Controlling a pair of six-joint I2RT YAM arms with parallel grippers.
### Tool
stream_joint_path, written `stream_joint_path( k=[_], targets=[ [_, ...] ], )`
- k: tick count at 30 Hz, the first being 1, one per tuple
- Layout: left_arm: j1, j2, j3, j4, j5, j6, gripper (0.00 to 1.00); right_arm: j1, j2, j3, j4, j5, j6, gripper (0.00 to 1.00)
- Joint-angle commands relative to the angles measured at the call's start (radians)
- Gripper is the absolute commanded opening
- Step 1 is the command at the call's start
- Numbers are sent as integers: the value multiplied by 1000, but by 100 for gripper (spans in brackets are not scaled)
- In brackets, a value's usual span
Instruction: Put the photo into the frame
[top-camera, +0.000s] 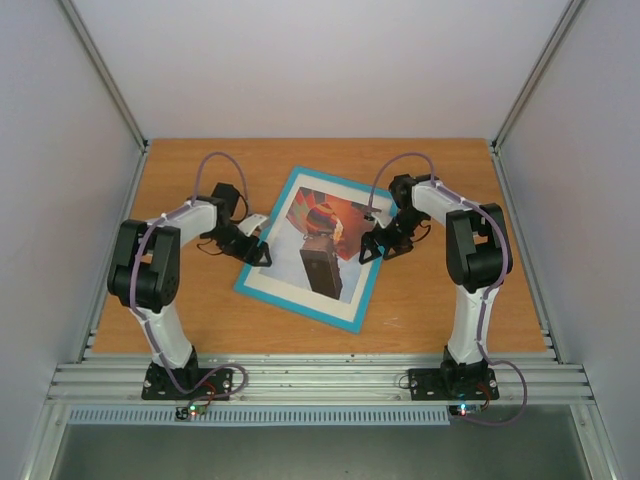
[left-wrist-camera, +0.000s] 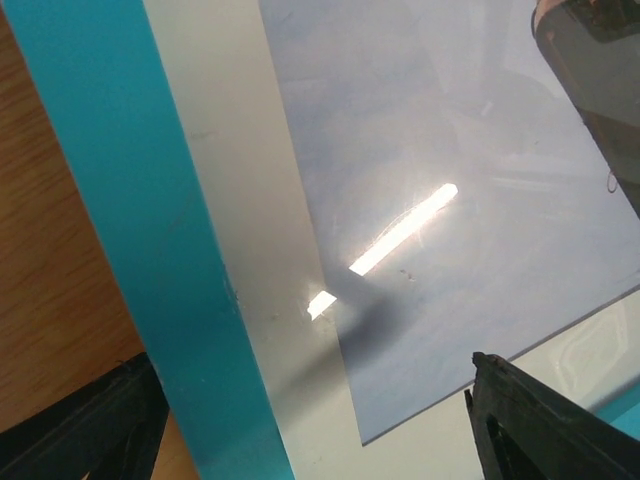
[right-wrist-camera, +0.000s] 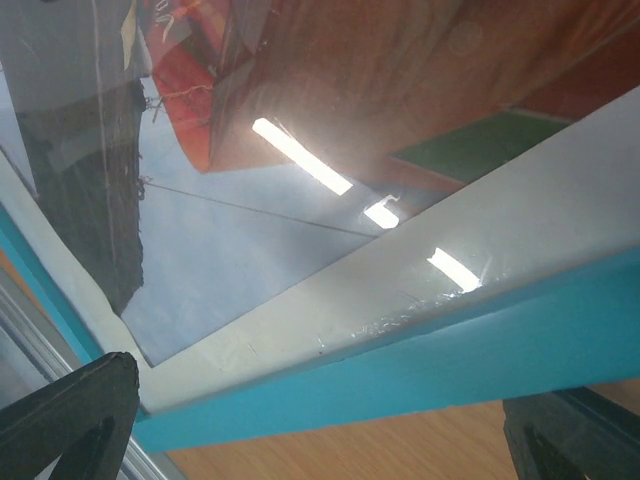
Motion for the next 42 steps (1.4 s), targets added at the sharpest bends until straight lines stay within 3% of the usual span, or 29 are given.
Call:
stream_joint_path(
  k=[1, 24, 42],
  targets=[
    [-46, -15, -59, 20, 185, 23, 81, 31, 3, -15, 46, -159, -8, 98],
    [-95, -145, -152, -62, 176, 107, 74, 31, 73, 98, 64, -151, 25, 98],
    [-93, -126, -125, -16, 81, 72, 77, 4, -33, -38, 53, -138, -1, 98]
  ],
)
